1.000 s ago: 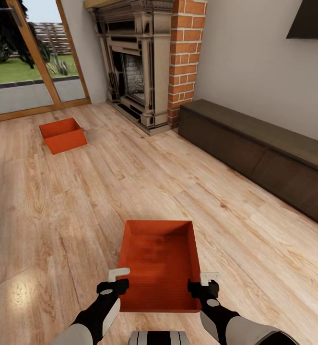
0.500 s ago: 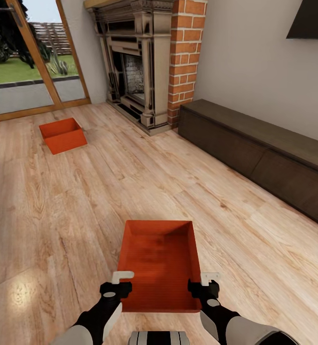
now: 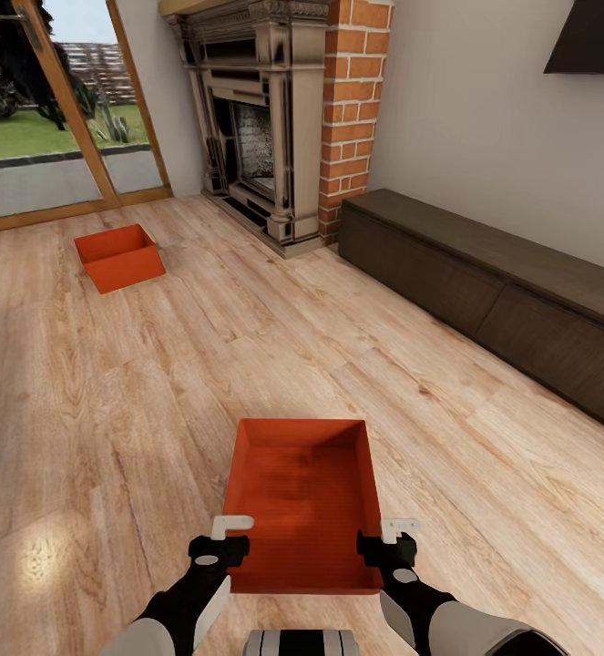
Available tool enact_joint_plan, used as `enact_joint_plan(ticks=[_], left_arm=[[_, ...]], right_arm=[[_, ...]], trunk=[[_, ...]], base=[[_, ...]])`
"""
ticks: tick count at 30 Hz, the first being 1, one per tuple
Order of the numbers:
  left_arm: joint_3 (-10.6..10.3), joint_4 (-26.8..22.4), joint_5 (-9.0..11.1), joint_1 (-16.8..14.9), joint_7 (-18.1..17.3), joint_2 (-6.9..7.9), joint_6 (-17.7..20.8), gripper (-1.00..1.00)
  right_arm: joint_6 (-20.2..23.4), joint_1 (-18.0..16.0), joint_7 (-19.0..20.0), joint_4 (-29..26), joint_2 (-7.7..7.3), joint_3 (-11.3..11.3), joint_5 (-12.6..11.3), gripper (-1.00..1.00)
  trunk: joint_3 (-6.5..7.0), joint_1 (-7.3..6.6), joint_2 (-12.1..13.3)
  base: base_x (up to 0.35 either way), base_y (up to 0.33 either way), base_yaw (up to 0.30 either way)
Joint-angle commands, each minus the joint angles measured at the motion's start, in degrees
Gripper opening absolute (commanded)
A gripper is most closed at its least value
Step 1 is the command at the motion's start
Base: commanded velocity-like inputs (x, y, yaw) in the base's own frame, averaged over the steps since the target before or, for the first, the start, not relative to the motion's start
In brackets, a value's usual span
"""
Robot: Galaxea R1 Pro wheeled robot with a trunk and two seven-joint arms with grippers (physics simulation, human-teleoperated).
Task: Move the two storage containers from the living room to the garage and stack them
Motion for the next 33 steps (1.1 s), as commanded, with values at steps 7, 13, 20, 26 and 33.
enact_joint_plan(ticks=[7,13,20,26,33], left_arm=[[-0.3,-0.1,0.5,0.0,0.4,1.19,0.3,1.00],[-0.3,-0.1,0.7,0.0,0.4,1.42,0.3,1.00],[-0.3,0.0,0.8,0.0,0.4,1.35,0.3,1.00],[-0.2,0.0,0.9,0.0,0.4,1.34,0.4,1.00],[-0.1,0.0,0.9,0.0,0.4,1.34,0.4,1.00]], right_arm=[[-0.2,0.0,-0.2,0.1,0.02,0.5,-0.5,1.00],[-0.2,0.0,-0.2,0.0,0.02,0.5,-0.5,1.00],[-0.2,0.0,-0.2,0.1,0.02,0.5,-0.6,1.00],[-0.2,0.0,-0.2,0.1,0.02,0.5,-0.6,1.00],[-0.2,0.0,-0.2,0.1,0.02,0.5,-0.6,1.00]], trunk=[[-0.04,-0.01,0.0],[-0.04,-0.01,0.0],[-0.04,-0.01,0.0],[-0.04,-0.01,0.0],[-0.04,-0.01,0.0]], base=[[0.000,0.000,0.000],[0.000,0.000,0.000],[0.000,0.000,0.000],[0.000,0.000,0.000],[0.000,0.000,0.000]])
